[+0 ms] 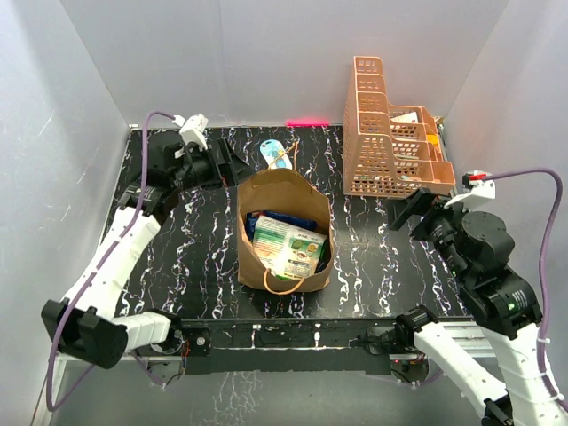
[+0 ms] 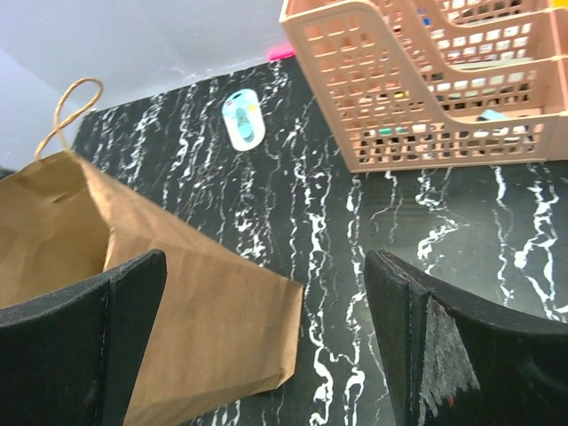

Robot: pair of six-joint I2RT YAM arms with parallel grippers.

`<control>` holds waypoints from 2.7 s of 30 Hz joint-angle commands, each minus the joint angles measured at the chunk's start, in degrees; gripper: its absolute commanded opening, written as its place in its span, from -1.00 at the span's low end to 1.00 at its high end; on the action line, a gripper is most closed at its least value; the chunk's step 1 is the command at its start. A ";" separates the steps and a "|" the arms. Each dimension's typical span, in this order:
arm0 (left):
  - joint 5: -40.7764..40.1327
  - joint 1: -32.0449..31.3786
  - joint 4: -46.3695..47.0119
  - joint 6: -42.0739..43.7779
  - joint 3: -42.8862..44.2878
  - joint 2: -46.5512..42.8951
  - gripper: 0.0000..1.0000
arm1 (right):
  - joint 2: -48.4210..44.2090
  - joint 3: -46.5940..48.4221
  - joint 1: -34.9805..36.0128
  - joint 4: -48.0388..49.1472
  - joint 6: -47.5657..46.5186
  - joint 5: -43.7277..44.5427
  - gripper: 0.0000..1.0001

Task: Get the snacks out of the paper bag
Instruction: Adjust the paper bag at the center of the board.

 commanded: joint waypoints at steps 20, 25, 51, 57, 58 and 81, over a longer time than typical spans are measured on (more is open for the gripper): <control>31.17 -4.41 34.57 -29.37 6.91 20.83 0.72 | -5.12 -4.50 -1.03 3.16 7.10 -12.74 0.96; 31.10 -4.93 34.98 -30.04 8.24 21.10 0.47 | -4.82 -5.07 -1.03 3.50 7.17 -12.40 0.96; 28.30 -6.76 31.55 -27.65 13.31 21.00 -0.80 | -5.36 -6.92 -1.06 3.17 5.31 -13.80 0.96; 23.01 -6.76 24.89 -23.67 16.27 18.92 -1.00 | -1.89 -6.56 -1.07 8.14 -2.61 -34.83 0.96; 22.75 -6.76 24.57 -23.63 16.41 18.83 -1.00 | -0.36 -5.85 -1.12 8.79 -4.44 -39.63 0.96; -7.48 -3.23 -3.53 -7.36 24.29 5.06 -1.00 | 20.65 4.10 -1.02 12.80 -2.88 -41.25 0.96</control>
